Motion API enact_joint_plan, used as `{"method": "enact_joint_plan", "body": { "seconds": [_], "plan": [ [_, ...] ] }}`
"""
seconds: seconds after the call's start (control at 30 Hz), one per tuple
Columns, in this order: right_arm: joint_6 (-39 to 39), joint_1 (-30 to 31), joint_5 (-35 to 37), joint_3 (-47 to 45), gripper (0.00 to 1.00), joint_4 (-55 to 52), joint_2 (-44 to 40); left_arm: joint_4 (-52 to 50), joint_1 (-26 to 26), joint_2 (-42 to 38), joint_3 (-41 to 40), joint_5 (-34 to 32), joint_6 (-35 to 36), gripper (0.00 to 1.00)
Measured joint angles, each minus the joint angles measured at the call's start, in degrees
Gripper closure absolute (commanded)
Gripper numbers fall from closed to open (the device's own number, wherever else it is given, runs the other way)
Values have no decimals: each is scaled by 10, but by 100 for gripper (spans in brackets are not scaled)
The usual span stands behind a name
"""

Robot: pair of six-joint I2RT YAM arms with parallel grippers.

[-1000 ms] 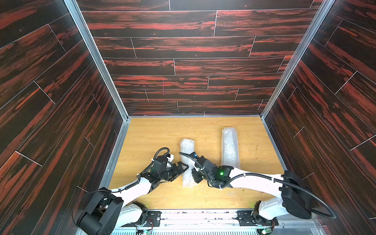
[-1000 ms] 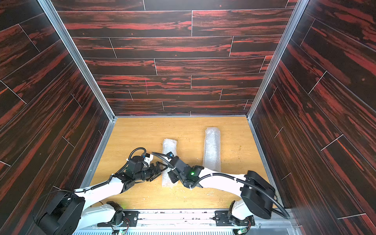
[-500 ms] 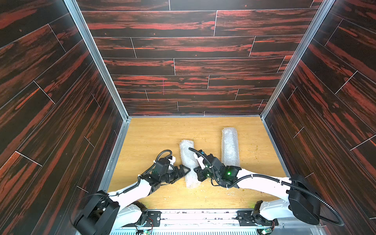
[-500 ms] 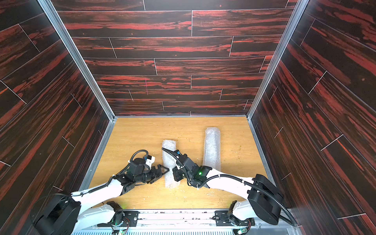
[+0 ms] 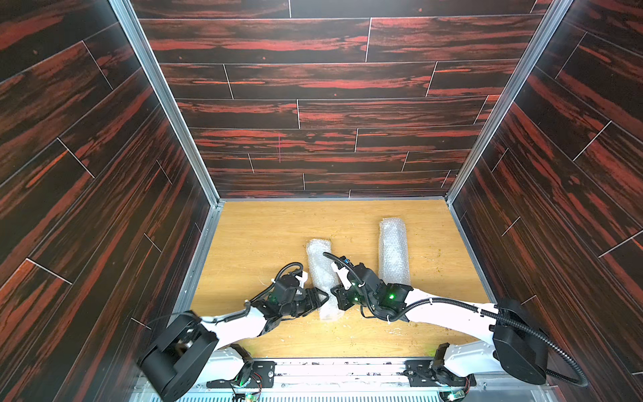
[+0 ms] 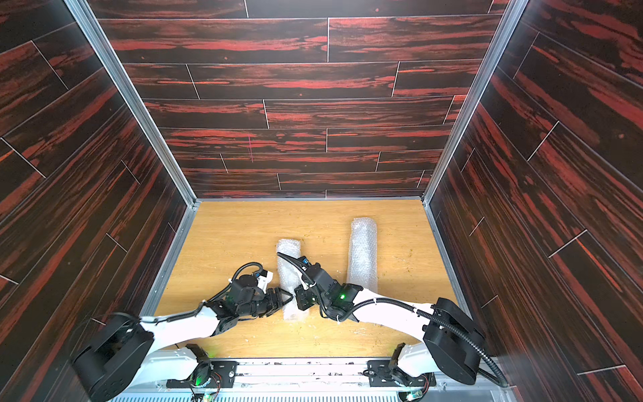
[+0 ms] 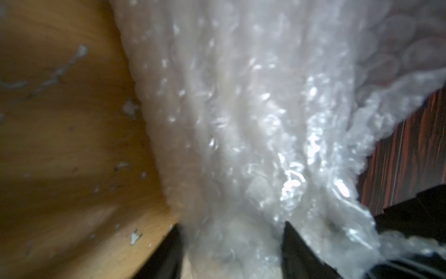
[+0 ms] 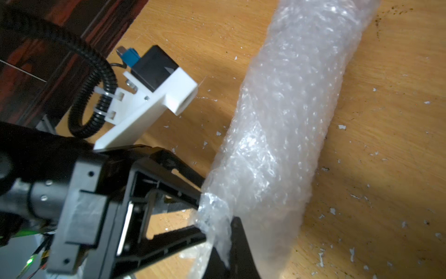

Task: Unwrap the vase from the bubble wrap
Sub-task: Unwrap the bubble wrap at the center of the board.

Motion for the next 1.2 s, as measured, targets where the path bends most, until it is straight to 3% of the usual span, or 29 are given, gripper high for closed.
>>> {"method": "enact_joint_plan", "body": {
  "seconds": [0.1,0.13,0.37,0.7,0.97,1.13,1.2],
  "plan": [
    [2,-4,4,-6,100,-1,0,29,-2,24,1,-6,-7,98],
    [2,-3,3,-6,100,1,0,29,-2,34,0,-9,-11,100],
    [-9,-2,2,-1,100,-5,-7,-22,-5,24,-1,-38,10,100],
    [-43,-30,21,30,100,-41,-54,-216,-7,-48,23,-117,75,100],
    [-26,-33,49,-1,100,-52,-78,-344,-7,-108,69,-154,124,100],
    [3,-35,62,-56,75,-71,-119,-367,-7,-123,77,-153,140,99],
    [2,-36,66,-58,59,-87,-125,-368,-7,-123,79,-149,146,82]
  ]
}}
